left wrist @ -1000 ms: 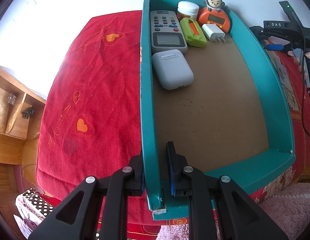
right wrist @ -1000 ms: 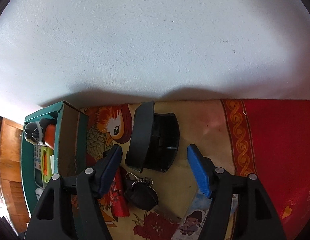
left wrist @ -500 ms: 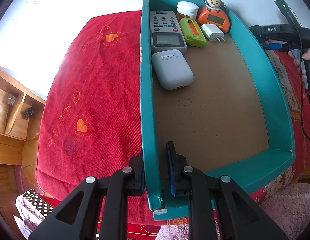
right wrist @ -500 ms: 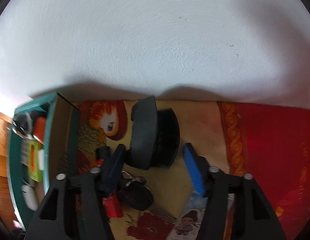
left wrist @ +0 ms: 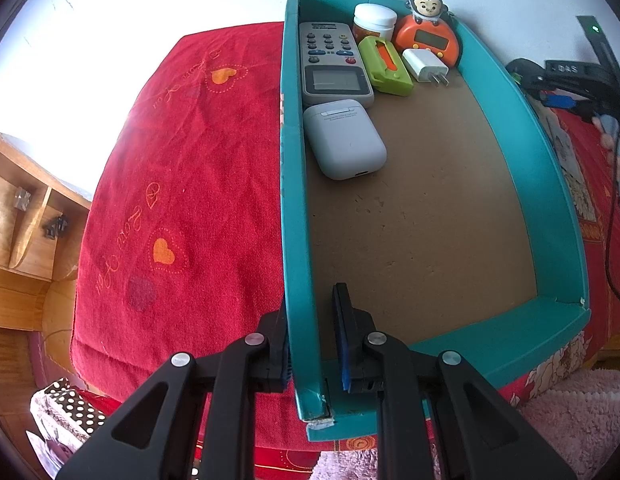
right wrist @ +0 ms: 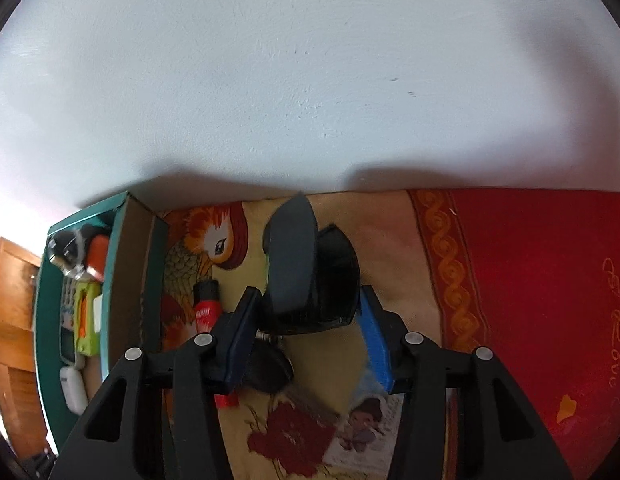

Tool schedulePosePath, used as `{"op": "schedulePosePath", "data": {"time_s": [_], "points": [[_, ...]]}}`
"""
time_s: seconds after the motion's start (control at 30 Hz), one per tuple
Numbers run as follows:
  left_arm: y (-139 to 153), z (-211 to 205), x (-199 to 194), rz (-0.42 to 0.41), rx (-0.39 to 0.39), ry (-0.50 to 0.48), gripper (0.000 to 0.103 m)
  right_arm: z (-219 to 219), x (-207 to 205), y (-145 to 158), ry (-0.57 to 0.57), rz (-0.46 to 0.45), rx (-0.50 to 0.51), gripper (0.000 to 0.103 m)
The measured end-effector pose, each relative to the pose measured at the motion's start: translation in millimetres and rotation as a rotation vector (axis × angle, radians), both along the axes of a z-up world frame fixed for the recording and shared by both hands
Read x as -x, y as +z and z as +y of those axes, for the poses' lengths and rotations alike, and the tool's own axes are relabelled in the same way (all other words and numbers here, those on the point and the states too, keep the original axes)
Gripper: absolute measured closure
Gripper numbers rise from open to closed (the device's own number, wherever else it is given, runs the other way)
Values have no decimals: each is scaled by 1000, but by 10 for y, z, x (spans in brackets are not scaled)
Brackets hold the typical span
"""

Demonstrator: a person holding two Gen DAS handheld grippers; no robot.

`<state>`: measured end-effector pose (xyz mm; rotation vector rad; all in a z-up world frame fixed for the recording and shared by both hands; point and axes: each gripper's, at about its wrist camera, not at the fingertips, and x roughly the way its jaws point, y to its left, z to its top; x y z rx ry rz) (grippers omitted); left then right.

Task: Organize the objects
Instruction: 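Move the right gripper to the black spirit level and grasp it, then carry the black spirit level into the tray with the right gripper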

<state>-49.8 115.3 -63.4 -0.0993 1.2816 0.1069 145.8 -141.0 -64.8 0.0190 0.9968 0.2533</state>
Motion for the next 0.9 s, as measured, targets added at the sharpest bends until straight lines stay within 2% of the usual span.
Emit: {"op": "schedulePosePath", "data": {"time_s": [0.13, 0.17, 0.2, 0.4, 0.5, 0.57, 0.6, 0.7, 0.83, 0.9], "points": [[-1, -6, -1, 3, -3, -6, 89, -72, 211, 61, 5, -27, -2, 54], [-2, -10, -4, 5, -4, -8, 89, -80, 272, 75, 13, -34, -5, 68], [-2, -14, -8, 5, -4, -9, 89, -88, 320, 77, 18, -35, -1, 74], [-2, -9, -27, 3, 0, -17, 88, -123, 483, 56, 46, -36, 38, 77], [-2, 4, -26, 1, 3, -19, 89, -118, 426, 38, 69, -11, 12, 76], [-2, 13, -24, 1, 5, -22, 89, -99, 412, 33, 79, -6, -4, 72], [-3, 17, -25, 1, 6, -23, 89, -208, 363, 52, 76, -9, -3, 64], [-2, 24, -24, 1, 7, -28, 88, -195, 336, 19, 72, -5, 9, 47], [-4, 30, -23, 2, 7, -29, 88, -112, 204, -79, 78, -1, 26, 46], [-4, 31, -23, 2, 7, -29, 88, -85, 157, -105, 75, -2, 2, 46]]}}
